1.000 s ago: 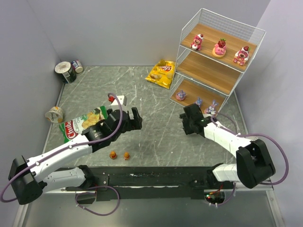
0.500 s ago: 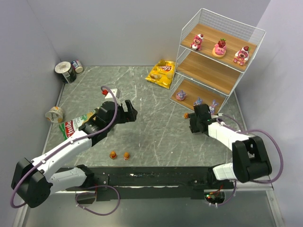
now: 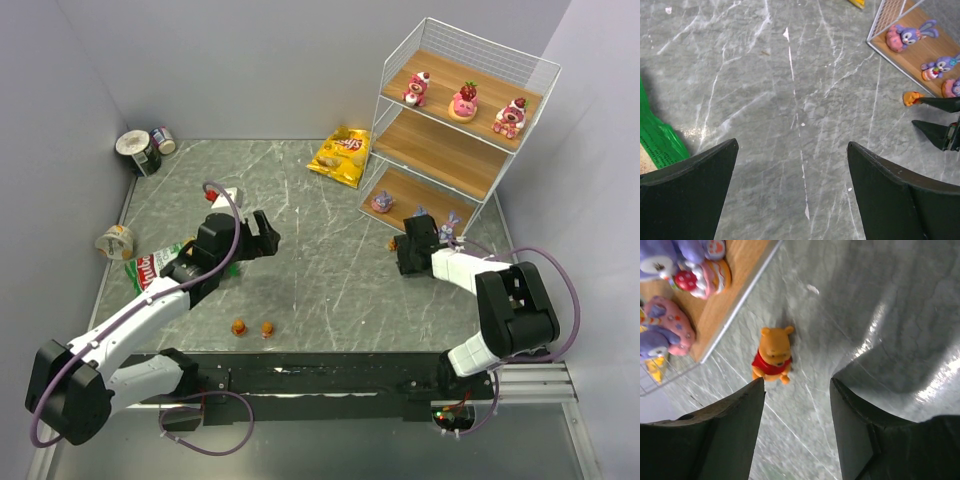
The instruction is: Place and organize the plastic toys onto the shelf
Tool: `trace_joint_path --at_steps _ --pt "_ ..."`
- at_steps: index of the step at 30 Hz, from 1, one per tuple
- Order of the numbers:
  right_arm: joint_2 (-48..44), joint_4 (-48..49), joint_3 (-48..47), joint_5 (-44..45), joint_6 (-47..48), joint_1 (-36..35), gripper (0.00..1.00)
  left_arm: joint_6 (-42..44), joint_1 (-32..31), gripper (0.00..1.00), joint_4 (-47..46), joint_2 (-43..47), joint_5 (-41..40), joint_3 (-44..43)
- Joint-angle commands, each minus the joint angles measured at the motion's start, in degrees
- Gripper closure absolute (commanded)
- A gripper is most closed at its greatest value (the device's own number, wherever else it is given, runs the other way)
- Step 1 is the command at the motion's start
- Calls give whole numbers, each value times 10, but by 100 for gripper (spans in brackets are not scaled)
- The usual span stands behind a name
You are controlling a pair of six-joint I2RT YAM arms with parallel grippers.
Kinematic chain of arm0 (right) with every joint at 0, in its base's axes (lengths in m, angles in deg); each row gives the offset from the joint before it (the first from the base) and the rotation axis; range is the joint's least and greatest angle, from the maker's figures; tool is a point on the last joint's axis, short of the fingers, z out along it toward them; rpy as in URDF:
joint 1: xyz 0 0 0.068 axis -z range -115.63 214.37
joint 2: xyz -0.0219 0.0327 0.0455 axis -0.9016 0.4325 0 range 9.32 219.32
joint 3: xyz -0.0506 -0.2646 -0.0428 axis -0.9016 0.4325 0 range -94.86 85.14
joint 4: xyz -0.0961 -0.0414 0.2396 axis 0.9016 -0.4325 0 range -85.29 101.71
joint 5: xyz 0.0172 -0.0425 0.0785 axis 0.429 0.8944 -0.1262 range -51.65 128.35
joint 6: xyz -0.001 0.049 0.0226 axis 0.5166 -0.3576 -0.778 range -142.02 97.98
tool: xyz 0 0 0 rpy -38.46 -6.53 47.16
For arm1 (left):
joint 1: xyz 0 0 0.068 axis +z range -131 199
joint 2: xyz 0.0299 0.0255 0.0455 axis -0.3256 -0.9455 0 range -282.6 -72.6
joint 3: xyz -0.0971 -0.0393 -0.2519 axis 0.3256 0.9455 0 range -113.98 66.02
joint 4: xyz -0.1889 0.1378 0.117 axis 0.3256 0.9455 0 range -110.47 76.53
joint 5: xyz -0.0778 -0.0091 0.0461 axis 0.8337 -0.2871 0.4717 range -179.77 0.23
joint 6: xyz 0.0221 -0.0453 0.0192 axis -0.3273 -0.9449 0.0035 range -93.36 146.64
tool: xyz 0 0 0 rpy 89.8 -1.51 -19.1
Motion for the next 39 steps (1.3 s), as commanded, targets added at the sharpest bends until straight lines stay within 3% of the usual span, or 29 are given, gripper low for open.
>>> trace_joint_path --at_steps 1,17,36,39 --pt "15 28 -7 24 -24 9 37 6 5 4 -28 8 10 3" --pt "51 -10 -26 18 -59 24 42 5 6 4 -33 -4 14 7" --pt "84 -89 -103 22 -21 26 43 7 6 4 -29 3 0 8" --pt "83 -92 -102 24 -21 25 50 8 6 4 -28 3 -1 8"
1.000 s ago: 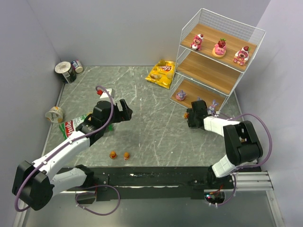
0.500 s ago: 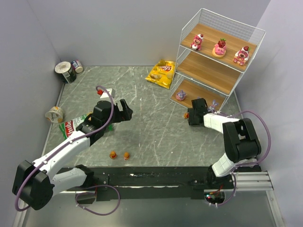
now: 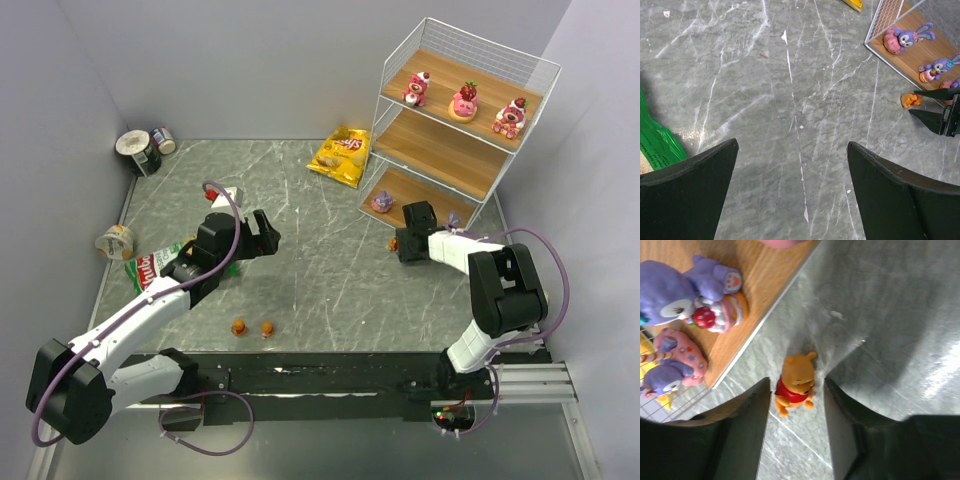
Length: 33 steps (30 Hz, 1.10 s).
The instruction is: Place and organize the plastic toys onto the shelf
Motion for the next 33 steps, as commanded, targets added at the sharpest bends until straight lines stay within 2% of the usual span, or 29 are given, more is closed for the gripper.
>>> trace_joint_path --at_steps 1,4,9,16,22,27,31,33 --pt "8 -37 -12 21 9 3 54 6 2 4 -18 7 -7 4" --pt "6 -37 -11 22 13 5 64 6 2 4 -17 7 -9 5" --pt "-1 -37 -8 26 26 5 71 5 2 4 -17 9 -10 5" --pt "-62 -44 8 66 86 -7 87 1 2 4 -10 21 -14 7" --pt "-163 -92 26 145 153 -60 93 -1 2 3 15 53 -22 12" --pt "-245 -142 46 190 163 -135 94 0 3 4 23 81 -22 20" --pt "-305 -211 19 246 175 -189 96 0 3 4 28 89 -19 18" --pt "-329 -250 -7 272 223 -205 97 5 3 4 35 88 -15 9"
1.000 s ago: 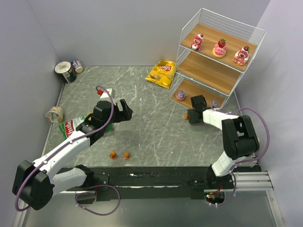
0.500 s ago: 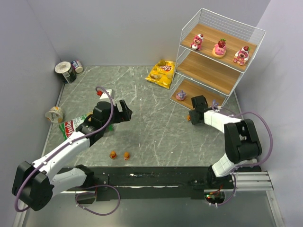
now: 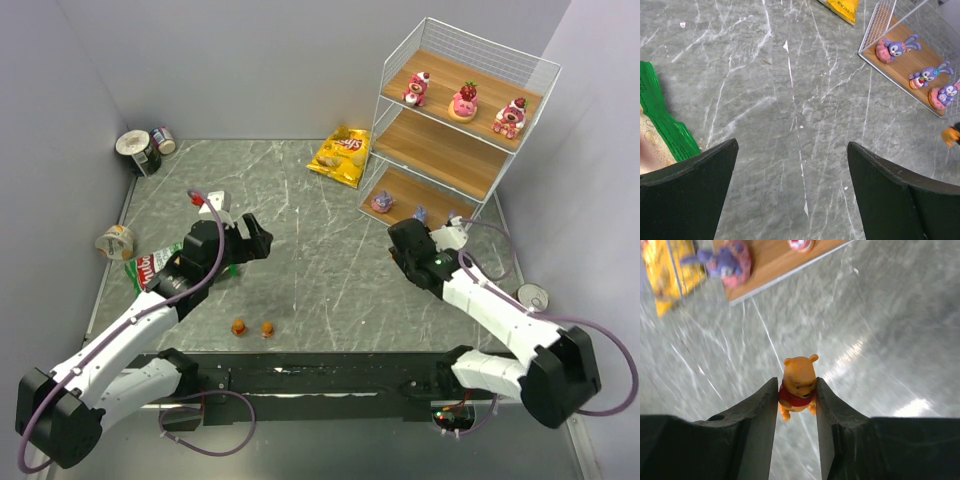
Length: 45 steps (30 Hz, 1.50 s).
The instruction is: Place and organize the plastic toys onto the shelf
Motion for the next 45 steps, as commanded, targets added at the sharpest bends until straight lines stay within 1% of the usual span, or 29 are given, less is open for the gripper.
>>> trace_joint_path --at_steps 1,2,4,5,6,8,10,11,12,13,14,16,17,19,20,21,23,25,31,35,45 --pt "-55 -98 -71 106 83 -45 98 8 2 4 7 6 5 -11" --pt "-64 -99 -84 123 137 -49 98 10 3 4 9 5 6 -17" --pt "-84 -84 -122 135 206 -51 100 20 3 4 23 -6 19 -28" --pt "-90 -77 -134 150 271 -53 100 22 3 3 29 -9 23 -38" --pt "-95 -60 -148 156 303 -52 100 23 3 4 37 -11 25 -40" --pt "-92 -37 -182 161 405 -52 100 23 4 4 42 -15 37 -44" --pt "-83 -14 -210 165 458 -53 100 25 4 4 46 -17 48 -45" --pt "-79 -4 -215 166 501 -53 100 28 4 3 50 -17 56 -48" --pt "-77 3 -220 166 516 -52 100 31 4 4 52 -17 58 -50" --pt "-77 41 -218 161 540 -53 100 32 4 4 59 -17 61 -53" --pt "-77 56 -216 163 581 -53 100 35 3 4 64 -17 61 -54" --pt "-74 92 -220 165 611 -53 100 36 4 4 80 -12 61 -58" --pt "-73 107 -221 169 655 -52 100 37 3 4 82 -13 59 -58" --pt "-68 129 -224 186 683 -51 100 37 3 4 90 -17 56 -59" --pt "-67 164 -223 190 724 -50 100 37 4 4 93 -20 57 -59" --pt "-64 179 -222 197 739 -49 100 36 4 4 94 -24 59 -60" --pt "-62 211 -221 195 761 -43 100 34 4 4 91 -29 63 -62" --pt "-53 214 -222 194 761 -27 100 31 4 4 90 -37 69 -65" --pt "-38 234 -204 200 731 7 100 29 3 4 86 -53 75 -71" --pt "-34 269 -186 204 733 27 100 29 2 4 84 -59 79 -73" --pt "-22 320 -136 222 712 64 100 29 -8 4 67 -62 78 -66"
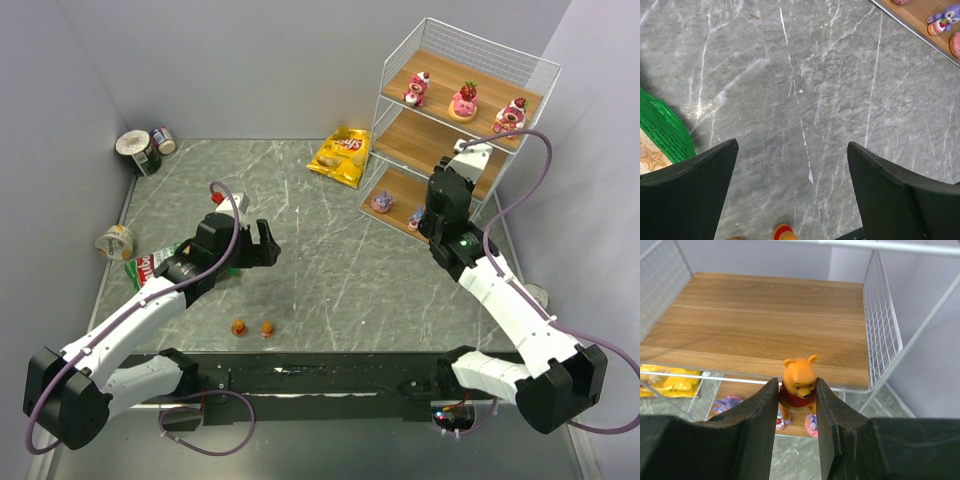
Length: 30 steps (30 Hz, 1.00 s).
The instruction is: Place and organize the plastic toys onto the shelf
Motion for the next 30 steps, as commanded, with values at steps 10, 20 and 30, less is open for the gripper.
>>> trace_joint_path --at_steps 10,20,30 --pt "9 147 59 17 40 63 100 -11 -11 4 -42 0 8 3" --pt "61 222 56 52 73 73 100 -16 -13 4 -48 -13 6 1" --pt "87 273 63 91 85 74 100 -14 -14 4 -46 -19 -2 1"
